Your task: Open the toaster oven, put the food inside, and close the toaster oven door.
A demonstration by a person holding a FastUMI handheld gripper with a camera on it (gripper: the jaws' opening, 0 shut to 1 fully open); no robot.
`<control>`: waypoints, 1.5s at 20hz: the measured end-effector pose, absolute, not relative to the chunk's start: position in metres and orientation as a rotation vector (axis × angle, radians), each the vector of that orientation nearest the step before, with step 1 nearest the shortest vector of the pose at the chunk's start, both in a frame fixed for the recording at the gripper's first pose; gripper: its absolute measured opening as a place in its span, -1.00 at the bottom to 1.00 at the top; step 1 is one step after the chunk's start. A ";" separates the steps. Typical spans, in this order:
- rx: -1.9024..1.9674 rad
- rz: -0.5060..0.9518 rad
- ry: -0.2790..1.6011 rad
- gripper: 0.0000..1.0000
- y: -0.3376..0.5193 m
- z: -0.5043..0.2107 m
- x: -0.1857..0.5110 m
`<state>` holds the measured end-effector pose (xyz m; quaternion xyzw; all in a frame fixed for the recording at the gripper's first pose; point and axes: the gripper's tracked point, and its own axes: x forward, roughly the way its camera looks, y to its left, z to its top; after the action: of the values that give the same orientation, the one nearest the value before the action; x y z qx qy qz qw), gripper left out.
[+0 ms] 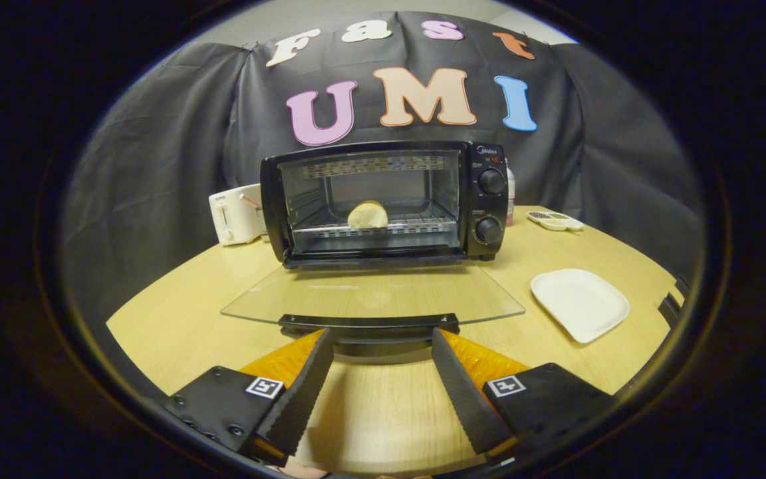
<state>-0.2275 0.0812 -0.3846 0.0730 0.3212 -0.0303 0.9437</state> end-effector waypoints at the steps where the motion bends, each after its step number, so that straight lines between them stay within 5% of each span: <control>1: 0.161 -0.065 0.655 0.91 0.080 -0.384 -0.226; 16: 0.248 -0.040 0.432 0.96 0.075 -0.313 -0.170; 30: 0.130 -0.040 0.379 0.94 0.069 -0.323 -0.082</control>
<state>-0.0823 0.0691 -0.3226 0.0644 0.1881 -0.0197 0.9798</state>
